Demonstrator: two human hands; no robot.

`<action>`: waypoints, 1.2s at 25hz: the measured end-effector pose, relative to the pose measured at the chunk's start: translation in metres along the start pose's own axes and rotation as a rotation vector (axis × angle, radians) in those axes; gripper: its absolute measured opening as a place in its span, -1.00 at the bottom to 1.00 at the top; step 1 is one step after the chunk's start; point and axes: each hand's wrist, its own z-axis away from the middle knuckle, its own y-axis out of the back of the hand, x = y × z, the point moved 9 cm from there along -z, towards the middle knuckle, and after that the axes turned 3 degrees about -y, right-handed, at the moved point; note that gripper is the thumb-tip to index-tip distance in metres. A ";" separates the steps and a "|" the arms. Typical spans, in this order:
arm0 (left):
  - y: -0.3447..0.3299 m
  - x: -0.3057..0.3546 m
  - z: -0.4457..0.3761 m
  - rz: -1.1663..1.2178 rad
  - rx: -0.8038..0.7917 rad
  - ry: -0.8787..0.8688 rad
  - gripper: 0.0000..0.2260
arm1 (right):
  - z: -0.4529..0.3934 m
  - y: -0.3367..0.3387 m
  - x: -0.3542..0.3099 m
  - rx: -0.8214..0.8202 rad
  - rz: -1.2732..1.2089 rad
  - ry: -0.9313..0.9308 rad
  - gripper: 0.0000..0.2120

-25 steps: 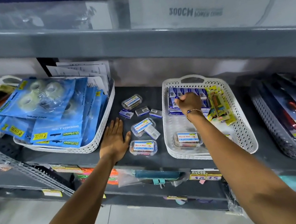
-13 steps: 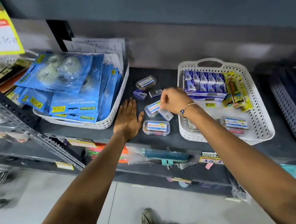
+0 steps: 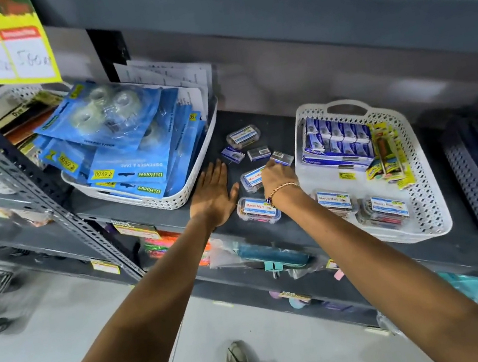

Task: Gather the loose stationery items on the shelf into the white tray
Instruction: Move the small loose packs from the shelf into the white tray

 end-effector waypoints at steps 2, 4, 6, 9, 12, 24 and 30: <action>0.000 0.000 -0.001 -0.003 -0.007 0.010 -0.42 | 0.002 0.012 0.002 0.064 -0.047 0.022 -0.54; 0.000 0.000 -0.001 -0.002 -0.015 0.022 -0.43 | 0.003 0.029 0.010 0.117 -0.181 0.052 -0.56; 0.001 0.001 -0.001 0.007 -0.008 0.012 -0.42 | 0.002 0.038 0.030 0.103 -0.552 0.069 -0.71; 0.004 0.001 0.000 0.037 -0.005 0.002 -0.42 | 0.008 0.037 0.064 0.023 -1.218 0.037 -0.78; 0.004 0.000 -0.001 0.009 -0.019 0.018 -0.43 | 0.015 0.031 0.092 0.028 -1.415 0.003 -0.75; -0.002 -0.001 -0.004 -0.011 -0.001 0.026 -0.42 | -0.014 0.031 0.207 0.482 -1.380 -0.496 -0.85; 0.001 0.001 -0.003 0.031 0.018 0.001 -0.42 | -0.027 0.057 0.191 0.496 -0.984 -0.467 -0.81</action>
